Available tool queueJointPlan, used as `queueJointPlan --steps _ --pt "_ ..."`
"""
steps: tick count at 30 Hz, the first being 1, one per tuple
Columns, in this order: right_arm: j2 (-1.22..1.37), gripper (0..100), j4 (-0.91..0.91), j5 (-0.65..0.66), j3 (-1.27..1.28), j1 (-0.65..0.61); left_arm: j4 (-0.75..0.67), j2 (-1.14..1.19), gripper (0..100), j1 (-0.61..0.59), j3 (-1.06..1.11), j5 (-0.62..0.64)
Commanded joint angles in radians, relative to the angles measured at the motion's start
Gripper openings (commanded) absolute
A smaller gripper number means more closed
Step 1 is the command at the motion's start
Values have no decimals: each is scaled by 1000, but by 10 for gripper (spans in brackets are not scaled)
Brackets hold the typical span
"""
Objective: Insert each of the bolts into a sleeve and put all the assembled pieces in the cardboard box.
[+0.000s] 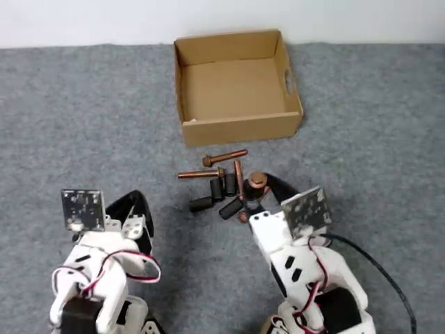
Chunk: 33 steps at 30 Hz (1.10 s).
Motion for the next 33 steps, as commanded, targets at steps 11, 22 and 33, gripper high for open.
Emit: queueJointPlan --steps 11,22,33 --pt "857 9 -104 -77 -586 173 -319 3 5 -101 332 -81" --pt "1374 9 -447 -74 -891 188 -221 9 5 -101 367 -77" --pt "1824 9 -662 -74 -1140 196 -236 9 5 -101 367 -75"
